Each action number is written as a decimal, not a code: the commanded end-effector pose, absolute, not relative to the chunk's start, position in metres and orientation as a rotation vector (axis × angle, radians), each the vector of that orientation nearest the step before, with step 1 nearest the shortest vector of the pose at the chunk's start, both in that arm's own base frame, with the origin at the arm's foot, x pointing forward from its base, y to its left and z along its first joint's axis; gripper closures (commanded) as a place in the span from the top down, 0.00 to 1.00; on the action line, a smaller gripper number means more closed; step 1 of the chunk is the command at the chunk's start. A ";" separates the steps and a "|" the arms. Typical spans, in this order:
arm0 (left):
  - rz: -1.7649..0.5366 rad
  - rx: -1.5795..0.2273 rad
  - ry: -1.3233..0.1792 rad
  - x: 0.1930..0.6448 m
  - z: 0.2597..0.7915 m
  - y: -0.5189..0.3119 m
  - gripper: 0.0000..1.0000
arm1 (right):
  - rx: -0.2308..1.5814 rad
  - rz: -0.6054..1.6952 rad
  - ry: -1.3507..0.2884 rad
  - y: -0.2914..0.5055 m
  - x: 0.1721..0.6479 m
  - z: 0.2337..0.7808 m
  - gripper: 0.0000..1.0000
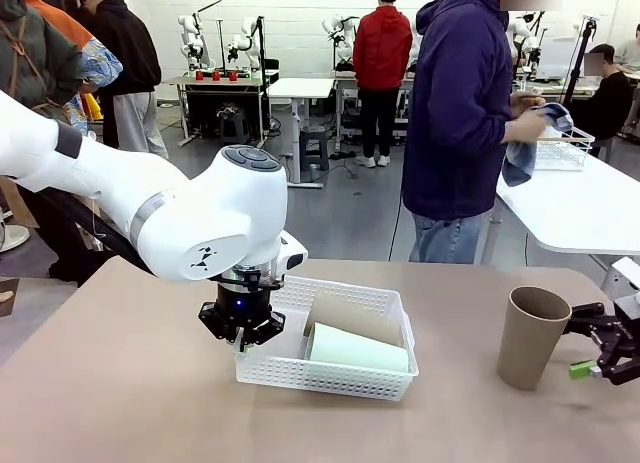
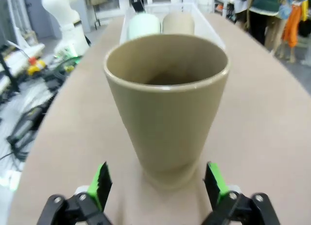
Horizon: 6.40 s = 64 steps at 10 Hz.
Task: Clean and organize the cups into the basket.
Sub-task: Pick up the Reusable plastic cup from the right side of the table and stack it inside the Organizing basket in the center of the table.
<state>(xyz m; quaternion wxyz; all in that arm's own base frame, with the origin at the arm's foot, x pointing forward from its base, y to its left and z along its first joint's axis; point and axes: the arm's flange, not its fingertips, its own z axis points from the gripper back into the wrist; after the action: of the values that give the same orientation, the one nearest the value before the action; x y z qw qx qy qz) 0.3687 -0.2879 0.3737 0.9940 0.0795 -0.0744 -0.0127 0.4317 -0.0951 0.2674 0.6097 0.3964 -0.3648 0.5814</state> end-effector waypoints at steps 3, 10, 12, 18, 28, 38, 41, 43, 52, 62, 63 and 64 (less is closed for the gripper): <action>-0.029 0.172 -0.151 0.367 0.372 -0.289 0.00 | 0.890 1.379 -0.852 -0.097 0.442 0.259 1.00; -0.029 0.172 -0.151 0.367 0.372 -0.289 0.00 | 0.965 1.321 -0.897 -0.061 0.454 0.247 1.00; -0.029 0.172 -0.151 0.367 0.372 -0.289 0.00 | 0.986 1.349 -0.877 -0.047 0.454 0.247 1.00; -0.029 0.172 -0.151 0.367 0.372 -0.289 0.00 | 0.996 1.351 -0.981 -0.031 0.455 0.246 0.40; -0.029 0.172 -0.151 0.367 0.372 -0.289 0.00 | 0.792 1.172 -0.932 0.012 0.370 0.418 0.46; -0.029 0.172 -0.151 0.367 0.372 -0.289 0.00 | 0.755 1.171 -0.988 0.040 0.342 0.515 0.46; -0.029 0.172 -0.151 0.367 0.372 -0.289 0.00 | 0.559 1.277 -0.854 0.064 0.331 0.546 0.82; -0.029 0.172 -0.151 0.367 0.372 -0.289 0.00 | 0.421 1.394 -0.590 0.111 0.330 0.588 0.82; -0.029 0.172 -0.151 0.367 0.372 -0.289 0.00 | 0.252 1.569 -0.165 0.267 0.398 0.524 0.82; -0.029 0.172 -0.151 0.367 0.372 -0.289 0.00 | 0.422 1.667 -0.285 0.284 0.437 0.438 0.82; -0.029 0.172 -0.151 0.367 0.372 -0.289 0.00 | 0.441 1.669 -0.289 0.285 0.439 0.431 0.82; -0.029 0.172 -0.151 0.367 0.372 -0.289 0.00 | 0.451 1.676 -0.287 0.287 0.440 0.425 0.82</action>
<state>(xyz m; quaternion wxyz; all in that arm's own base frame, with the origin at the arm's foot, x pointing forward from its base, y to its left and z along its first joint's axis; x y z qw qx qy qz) 0.3687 -0.2880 0.3737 0.9940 0.0795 -0.0743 -0.0128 0.4408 0.2856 0.4331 0.6477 0.1869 -0.1092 0.7305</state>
